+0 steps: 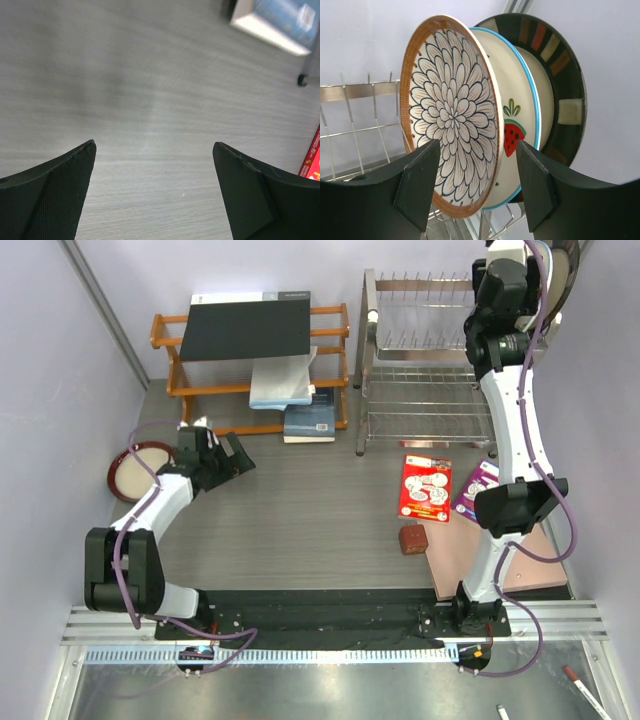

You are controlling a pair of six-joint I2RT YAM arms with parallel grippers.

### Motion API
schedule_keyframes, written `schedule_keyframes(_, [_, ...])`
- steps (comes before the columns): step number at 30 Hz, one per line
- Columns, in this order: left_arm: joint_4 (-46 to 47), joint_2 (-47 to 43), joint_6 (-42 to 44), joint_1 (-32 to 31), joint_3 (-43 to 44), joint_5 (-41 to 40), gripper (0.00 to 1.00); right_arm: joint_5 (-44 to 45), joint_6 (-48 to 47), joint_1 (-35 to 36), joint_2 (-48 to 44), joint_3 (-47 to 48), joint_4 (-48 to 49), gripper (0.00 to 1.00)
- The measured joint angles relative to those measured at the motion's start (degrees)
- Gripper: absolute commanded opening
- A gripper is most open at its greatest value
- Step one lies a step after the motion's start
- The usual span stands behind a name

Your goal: Load the plates into the dish rack

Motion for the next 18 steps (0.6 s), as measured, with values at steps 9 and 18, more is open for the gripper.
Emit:
schedule_keyframes(9, [-10.14, 1.20, 12.66, 1.79, 18.32, -9.99, 0.98, 1.20, -3.93, 4.46, -11.30, -6.32, 2.71, 0.69])
schedule_keyframes(18, [-25.22, 19.19, 20.11, 13.07, 33.53, -14.03, 0.94, -8.50, 2.49, 6.47, -30.73, -22.29, 2.56, 0.66])
